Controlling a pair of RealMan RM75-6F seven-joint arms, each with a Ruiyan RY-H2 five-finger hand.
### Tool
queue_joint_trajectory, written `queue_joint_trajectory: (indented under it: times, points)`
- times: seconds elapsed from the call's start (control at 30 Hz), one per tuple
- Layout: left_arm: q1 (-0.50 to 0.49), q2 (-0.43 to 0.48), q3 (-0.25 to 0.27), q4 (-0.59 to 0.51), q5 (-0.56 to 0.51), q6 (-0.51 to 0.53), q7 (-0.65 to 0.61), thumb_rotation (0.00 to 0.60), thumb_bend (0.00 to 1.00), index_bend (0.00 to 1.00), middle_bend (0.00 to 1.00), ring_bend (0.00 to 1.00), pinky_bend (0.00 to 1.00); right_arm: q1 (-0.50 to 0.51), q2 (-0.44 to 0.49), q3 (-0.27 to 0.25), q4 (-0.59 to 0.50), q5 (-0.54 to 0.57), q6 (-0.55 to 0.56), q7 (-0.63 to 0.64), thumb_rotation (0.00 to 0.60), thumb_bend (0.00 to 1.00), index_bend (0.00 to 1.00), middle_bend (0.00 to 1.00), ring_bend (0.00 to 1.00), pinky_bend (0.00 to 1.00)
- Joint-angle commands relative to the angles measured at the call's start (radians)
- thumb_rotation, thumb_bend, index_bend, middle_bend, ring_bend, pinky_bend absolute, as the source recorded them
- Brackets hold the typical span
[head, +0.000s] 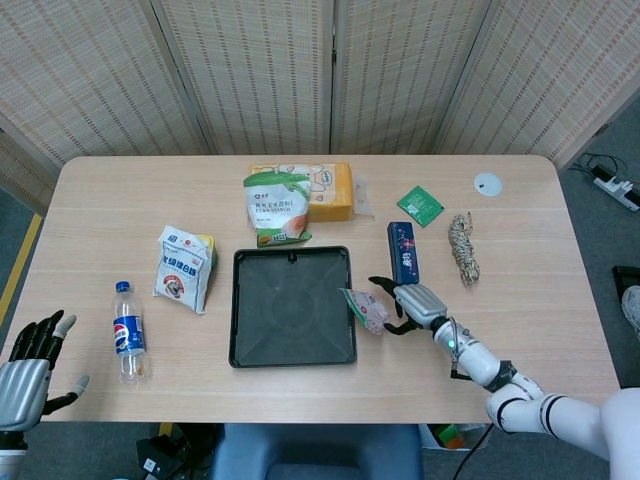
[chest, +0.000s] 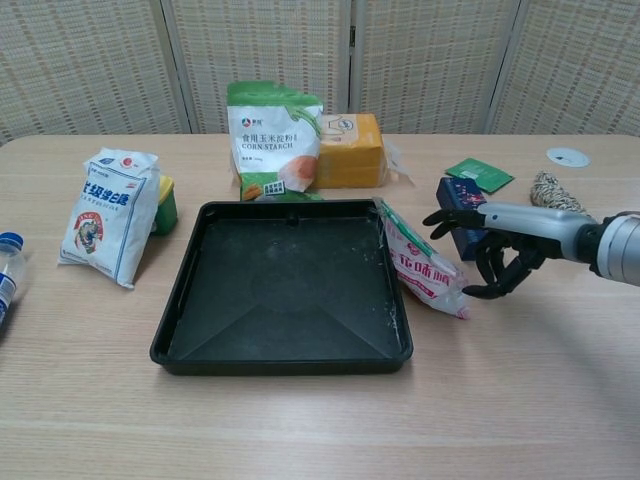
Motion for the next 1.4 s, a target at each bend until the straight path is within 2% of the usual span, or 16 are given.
queue_joint_trajectory:
  times: [0.03, 0.27, 0.77, 0.9, 1.1, 1.27, 1.4]
  points:
    - [0.001, 0.0, 0.0, 0.001, -0.001, -0.001, -0.001, 0.6, 0.32, 0.0, 0.01, 0.03, 0.0, 0.004, -0.014, 0.002, 0.014, 0.003, -0.008, 0.003, 0.6, 0.36, 0.08, 0.17, 0.57, 0.56]
    - [0.0, -0.001, 0.0, 0.002, 0.0, -0.001, -0.001, 0.6, 0.32, 0.0, 0.01, 0.02, 0.0, 0.008, -0.04, 0.003, 0.043, -0.003, -0.013, 0.03, 0.6, 0.35, 0.14, 0.2, 0.58, 0.57]
    - [0.002, -0.002, 0.001, 0.004, -0.009, -0.005, 0.002, 0.6, 0.32, 0.0, 0.01, 0.03, 0.0, 0.017, -0.092, 0.003, 0.121, -0.031, -0.003, 0.096, 0.6, 0.35, 0.18, 0.21, 0.59, 0.59]
    - [0.002, -0.003, 0.0, 0.004, -0.009, -0.006, 0.003, 0.6, 0.32, 0.0, 0.01, 0.03, 0.0, 0.021, -0.107, 0.001, 0.142, -0.037, -0.003, 0.104, 0.6, 0.35, 0.26, 0.25, 0.61, 0.59]
    - [0.004, -0.002, 0.001, 0.006, -0.009, -0.003, 0.0, 0.6, 0.32, 0.0, 0.01, 0.02, 0.0, 0.013, -0.13, 0.003, 0.169, -0.034, 0.017, 0.091, 0.6, 0.35, 0.5, 0.35, 0.69, 0.61]
    - [0.006, -0.004, 0.001, 0.011, -0.011, -0.004, -0.005, 0.6, 0.32, 0.0, 0.01, 0.03, 0.0, -0.006, -0.136, 0.0, 0.177, -0.03, 0.043, 0.085, 0.6, 0.35, 0.6, 0.43, 0.73, 0.63]
    - [0.005, -0.006, 0.002, 0.013, -0.008, -0.003, -0.007, 0.6, 0.32, 0.0, 0.01, 0.02, 0.0, -0.026, -0.129, 0.0, 0.17, -0.028, 0.07, 0.09, 0.6, 0.35, 0.63, 0.46, 0.76, 0.64]
